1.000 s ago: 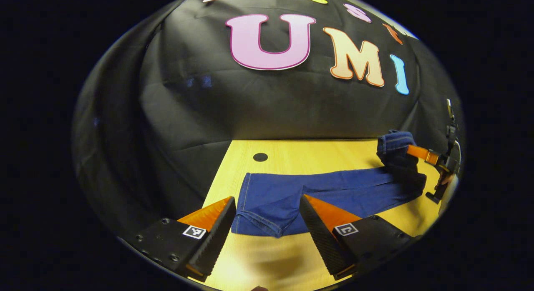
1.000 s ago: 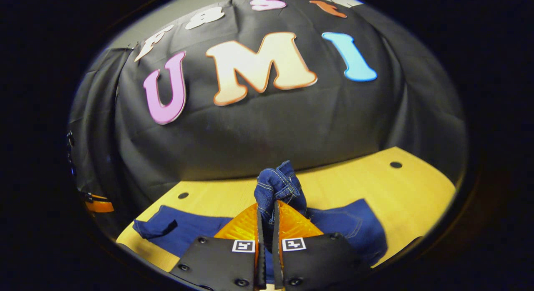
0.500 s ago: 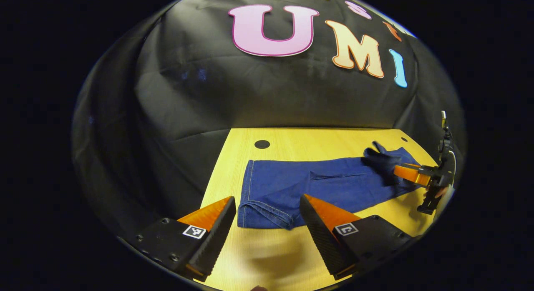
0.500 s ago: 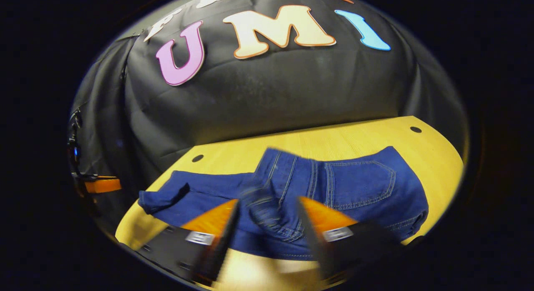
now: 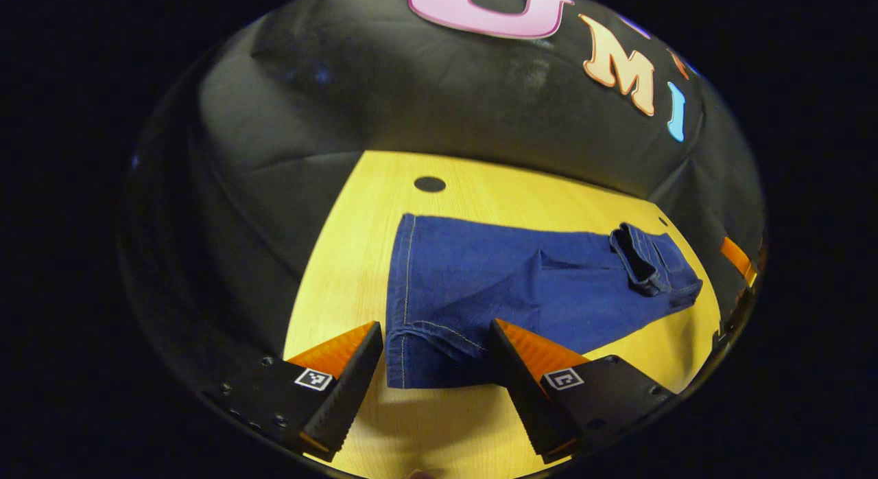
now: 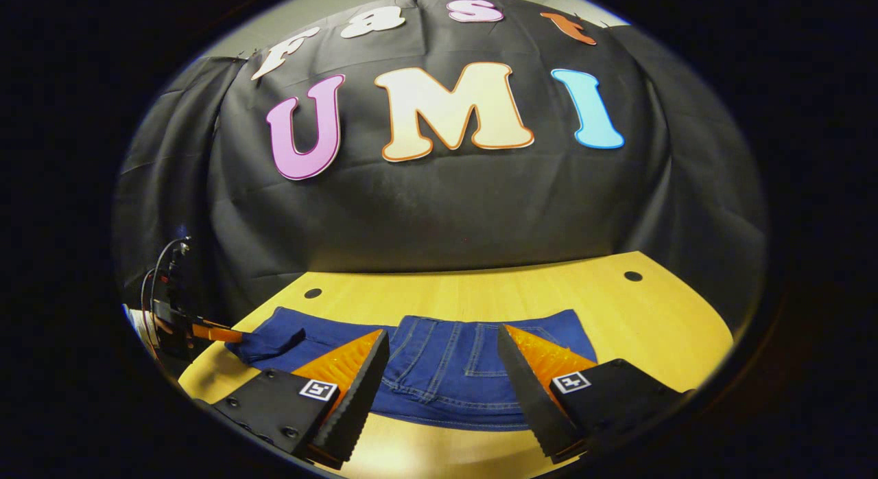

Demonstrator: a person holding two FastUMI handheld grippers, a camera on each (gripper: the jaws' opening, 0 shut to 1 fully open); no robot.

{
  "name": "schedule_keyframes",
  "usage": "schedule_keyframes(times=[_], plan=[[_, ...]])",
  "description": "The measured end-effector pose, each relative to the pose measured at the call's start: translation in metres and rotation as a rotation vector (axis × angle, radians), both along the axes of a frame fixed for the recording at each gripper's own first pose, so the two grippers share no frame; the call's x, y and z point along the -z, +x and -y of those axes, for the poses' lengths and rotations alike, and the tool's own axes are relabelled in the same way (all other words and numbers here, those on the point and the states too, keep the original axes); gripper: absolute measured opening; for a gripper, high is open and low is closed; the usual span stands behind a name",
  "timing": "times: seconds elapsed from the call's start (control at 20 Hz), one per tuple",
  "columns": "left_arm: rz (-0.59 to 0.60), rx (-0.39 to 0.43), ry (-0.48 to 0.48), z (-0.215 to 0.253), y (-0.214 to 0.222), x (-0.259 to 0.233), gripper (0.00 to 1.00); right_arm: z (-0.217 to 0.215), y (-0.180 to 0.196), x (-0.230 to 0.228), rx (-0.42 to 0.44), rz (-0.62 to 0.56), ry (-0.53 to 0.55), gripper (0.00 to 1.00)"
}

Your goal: Grasp the waist and the cuffs of the jeans and fold them to make the two legs overlap; first hold the waist and fold one-third of the jeans toward the cuffs, then hold the cuffs and fold the remaining one-third in the same direction to finish folding.

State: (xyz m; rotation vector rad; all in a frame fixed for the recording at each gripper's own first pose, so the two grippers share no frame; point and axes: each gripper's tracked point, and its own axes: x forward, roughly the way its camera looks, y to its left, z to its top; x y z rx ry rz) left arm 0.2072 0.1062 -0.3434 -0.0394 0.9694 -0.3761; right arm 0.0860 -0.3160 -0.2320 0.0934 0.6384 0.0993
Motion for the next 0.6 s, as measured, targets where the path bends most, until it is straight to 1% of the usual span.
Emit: schedule_keyframes(times=[0.1,0.15,0.2,0.25,0.3,0.35,0.4,0.45,0.5,0.6], plan=[[-0.059,0.025,-0.016,0.001,-0.006,0.006,0.96,0.009,-0.006,0.002,0.010,-0.012,-0.025,0.97],[-0.087,0.032,0.001,-0.002,-0.008,0.008,0.96,0.012,-0.009,0.005,0.013,-0.026,-0.031,0.97],[-0.073,0.057,-0.004,0.000,-0.006,0.004,0.96,0.014,-0.014,0.010,0.017,-0.040,-0.037,0.97],[-0.078,0.078,-0.005,0.000,-0.007,0.007,0.94,0.016,-0.017,0.013,0.019,-0.052,-0.040,0.98],[-0.089,0.086,0.020,-0.003,-0.010,0.010,0.95,0.017,-0.021,0.017,0.022,-0.062,-0.040,0.97],[-0.084,0.089,0.043,-0.008,-0.007,0.013,0.92,0.018,-0.023,0.018,0.026,-0.068,-0.039,0.97],[-0.078,0.063,0.053,-0.013,-0.004,0.015,0.79,0.018,-0.025,0.018,0.028,-0.069,-0.038,0.98],[-0.086,0.056,0.052,-0.010,-0.004,0.017,0.65,0.018,-0.024,0.017,0.028,-0.065,-0.038,0.98],[-0.083,0.061,0.022,-0.005,-0.005,0.014,0.52,0.017,-0.024,0.017,0.029,-0.062,-0.035,0.98],[-0.093,0.046,-0.022,0.005,-0.006,0.011,0.24,0.015,-0.023,0.013,0.027,-0.056,-0.026,0.98]])
